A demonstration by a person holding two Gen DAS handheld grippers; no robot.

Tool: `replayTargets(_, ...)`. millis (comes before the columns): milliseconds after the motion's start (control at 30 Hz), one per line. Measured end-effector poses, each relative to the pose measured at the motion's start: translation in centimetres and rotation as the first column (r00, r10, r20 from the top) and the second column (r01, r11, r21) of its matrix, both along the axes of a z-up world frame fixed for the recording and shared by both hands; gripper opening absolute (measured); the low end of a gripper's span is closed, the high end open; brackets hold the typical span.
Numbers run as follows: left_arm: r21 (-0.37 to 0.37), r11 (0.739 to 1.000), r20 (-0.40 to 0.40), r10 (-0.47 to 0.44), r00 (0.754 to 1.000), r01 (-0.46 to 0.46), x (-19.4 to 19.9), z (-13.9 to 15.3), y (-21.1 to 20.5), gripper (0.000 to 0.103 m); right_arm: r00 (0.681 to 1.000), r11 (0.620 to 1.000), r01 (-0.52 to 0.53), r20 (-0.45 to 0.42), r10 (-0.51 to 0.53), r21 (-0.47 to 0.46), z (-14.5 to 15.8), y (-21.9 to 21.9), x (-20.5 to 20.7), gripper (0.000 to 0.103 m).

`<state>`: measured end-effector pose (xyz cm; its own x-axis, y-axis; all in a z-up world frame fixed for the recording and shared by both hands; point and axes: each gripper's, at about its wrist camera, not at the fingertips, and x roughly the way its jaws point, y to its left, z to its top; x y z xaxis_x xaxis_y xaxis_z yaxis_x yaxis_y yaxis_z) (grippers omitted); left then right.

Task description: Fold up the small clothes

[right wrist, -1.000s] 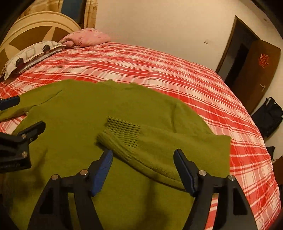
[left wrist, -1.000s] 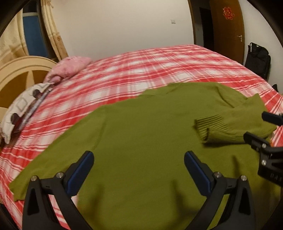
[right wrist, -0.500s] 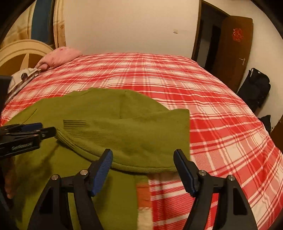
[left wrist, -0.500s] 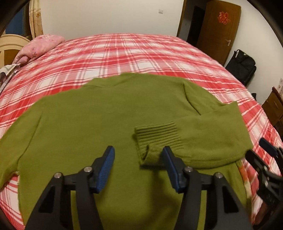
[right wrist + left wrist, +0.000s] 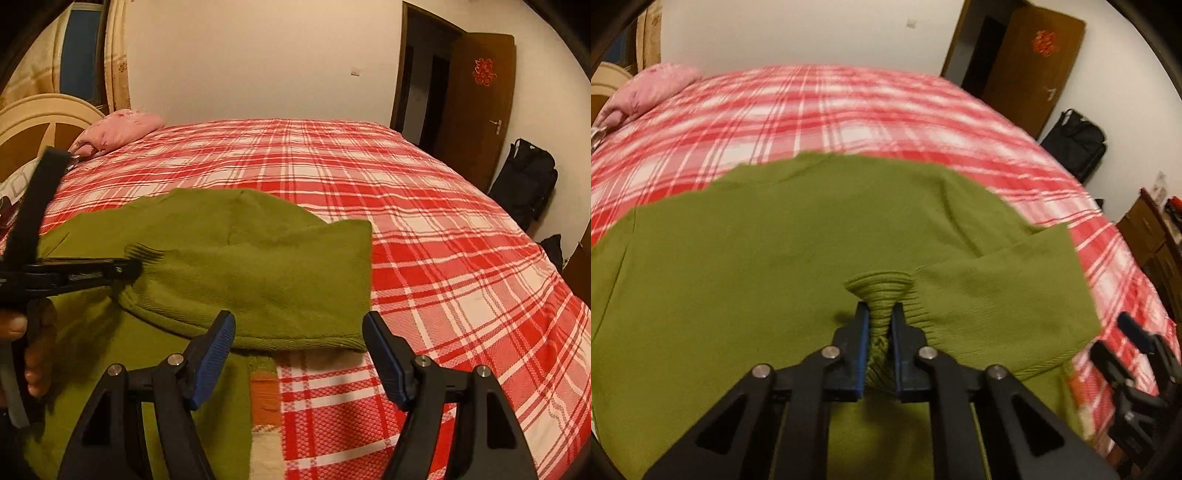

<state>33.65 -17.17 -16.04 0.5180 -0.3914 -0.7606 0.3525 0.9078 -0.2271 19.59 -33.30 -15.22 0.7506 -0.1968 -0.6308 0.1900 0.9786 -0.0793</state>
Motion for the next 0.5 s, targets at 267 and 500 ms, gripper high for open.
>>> replayTargets(267,-0.026,0.999,0.093,-0.024,0.995,0.026,-0.6,3.6,0.2,0.01,0.999,1.0,0.025,0.021,-0.025,0.01,-0.1,-0.8,-0.2,0.072)
replayTargets(500,-0.007,1.0,0.167,0.013,0.986,-0.012,-0.8,6.8,3.5,0.01,0.999,1.0,0.029,0.044,-0.029,0.011,0.1,-1.2,-0.6,0.072)
